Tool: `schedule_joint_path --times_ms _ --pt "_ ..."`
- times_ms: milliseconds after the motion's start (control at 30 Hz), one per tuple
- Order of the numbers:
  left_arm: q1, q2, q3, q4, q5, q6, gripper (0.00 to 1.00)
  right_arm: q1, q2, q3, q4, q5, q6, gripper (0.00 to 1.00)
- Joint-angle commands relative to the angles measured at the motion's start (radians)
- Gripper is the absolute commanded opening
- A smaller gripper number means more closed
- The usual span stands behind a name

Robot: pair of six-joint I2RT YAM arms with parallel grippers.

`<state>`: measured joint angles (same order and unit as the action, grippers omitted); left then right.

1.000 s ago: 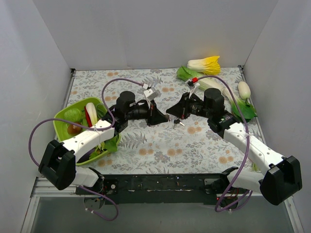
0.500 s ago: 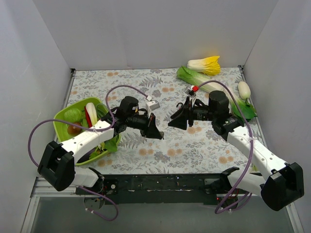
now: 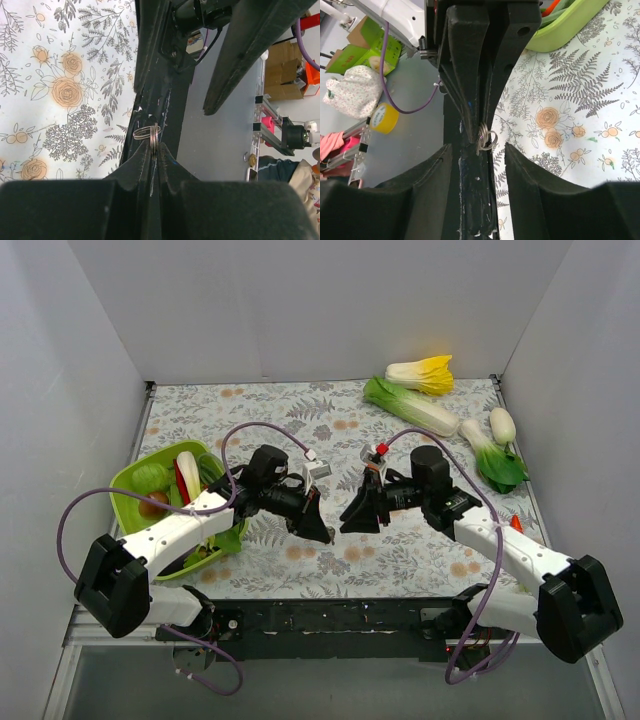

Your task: Unlock with the key

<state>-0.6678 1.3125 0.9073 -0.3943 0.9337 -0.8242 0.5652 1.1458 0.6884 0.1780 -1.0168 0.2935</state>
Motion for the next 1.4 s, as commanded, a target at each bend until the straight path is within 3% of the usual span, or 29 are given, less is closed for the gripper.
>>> schedule_joint_path --times_ms 0,433,533,700,867,1033,1067,1167,1367 --pt "-0.021 -0.015 -0.015 -0.015 0.031 0.016 0.0 0.022 0.037 -0.001 0.121 -0.036 0.041 0.5" --pt "-0.035 -0.016 -0.018 -0.012 0.019 0.025 0.0 0.12 0.114 0.008 0.124 -0.003 0.035 0.38" --pt "-0.035 -0.016 -0.018 -0.012 0.013 0.028 0.0 0.125 0.121 0.011 0.124 -0.002 0.035 0.31" --pt "-0.035 -0.024 -0.018 -0.012 -0.032 0.031 0.0 0.127 0.134 0.013 0.117 -0.009 0.032 0.04" --pt "-0.035 -0.058 -0.03 0.063 -0.119 -0.01 0.02 0.125 0.12 0.007 0.107 0.007 0.036 0.01" --pt "-0.035 -0.165 -0.088 0.164 -0.323 -0.101 0.81 0.122 0.078 -0.004 0.121 0.163 0.09 0.01" --pt "-0.035 -0.188 -0.108 0.228 -0.347 -0.128 0.88 0.122 0.059 -0.01 0.167 0.19 0.108 0.01" --pt "-0.035 -0.307 -0.215 0.389 -0.445 -0.249 0.98 0.121 0.026 -0.053 0.28 0.271 0.22 0.01" --pt "-0.036 -0.423 -0.387 0.702 -0.558 -0.551 0.91 0.124 -0.012 -0.131 0.569 0.425 0.387 0.01"
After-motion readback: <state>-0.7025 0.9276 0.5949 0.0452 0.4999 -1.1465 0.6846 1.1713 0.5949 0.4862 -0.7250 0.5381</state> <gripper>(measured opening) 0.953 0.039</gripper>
